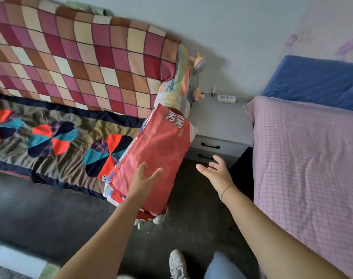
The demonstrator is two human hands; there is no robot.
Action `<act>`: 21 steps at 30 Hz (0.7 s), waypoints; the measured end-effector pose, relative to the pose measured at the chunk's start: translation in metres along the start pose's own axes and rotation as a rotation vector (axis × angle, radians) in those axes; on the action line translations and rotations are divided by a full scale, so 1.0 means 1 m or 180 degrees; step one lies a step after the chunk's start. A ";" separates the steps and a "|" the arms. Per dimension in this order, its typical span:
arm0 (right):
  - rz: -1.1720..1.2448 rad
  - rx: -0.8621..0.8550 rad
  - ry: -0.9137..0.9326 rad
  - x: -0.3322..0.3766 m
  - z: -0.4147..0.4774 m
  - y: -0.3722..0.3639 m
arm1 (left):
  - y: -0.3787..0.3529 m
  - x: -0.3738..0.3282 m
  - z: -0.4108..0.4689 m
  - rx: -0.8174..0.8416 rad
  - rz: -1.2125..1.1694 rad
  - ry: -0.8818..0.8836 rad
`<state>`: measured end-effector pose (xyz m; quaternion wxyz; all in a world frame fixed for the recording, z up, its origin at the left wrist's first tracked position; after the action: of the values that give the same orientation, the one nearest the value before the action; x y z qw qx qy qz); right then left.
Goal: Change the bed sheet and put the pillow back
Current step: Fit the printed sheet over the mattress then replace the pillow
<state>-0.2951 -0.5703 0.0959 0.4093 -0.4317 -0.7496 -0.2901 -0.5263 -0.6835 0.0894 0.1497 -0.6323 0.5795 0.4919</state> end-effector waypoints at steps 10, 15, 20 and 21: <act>-0.0003 0.0431 -0.0511 -0.023 0.114 -0.065 | 0.042 0.028 0.115 -0.0032 0.0085 0.0326; 0.0075 0.0579 -0.0874 -0.047 0.172 -0.087 | 0.064 0.041 0.181 -0.0110 0.0423 0.0569; 0.0146 0.0451 -0.1169 -0.079 0.216 -0.095 | 0.073 0.075 0.237 -0.0090 0.0469 0.0824; 0.0155 0.0406 -0.1225 -0.086 0.222 -0.096 | 0.072 0.081 0.245 -0.0023 0.0456 0.0884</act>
<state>-0.4354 -0.4748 -0.0962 0.2920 -0.4704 -0.8201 -0.1443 -0.7124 -0.5653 -0.0636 0.0304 -0.6518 0.6365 0.4113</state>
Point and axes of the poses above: each hand's wrist, its own z-axis towards the middle knuckle, its own y-axis out of the back of the hand, x = y × z, the point moved 7 cm from there along z, towards the middle knuckle, and after that the axes turned 9 degrees about x, right-handed, at the moved point
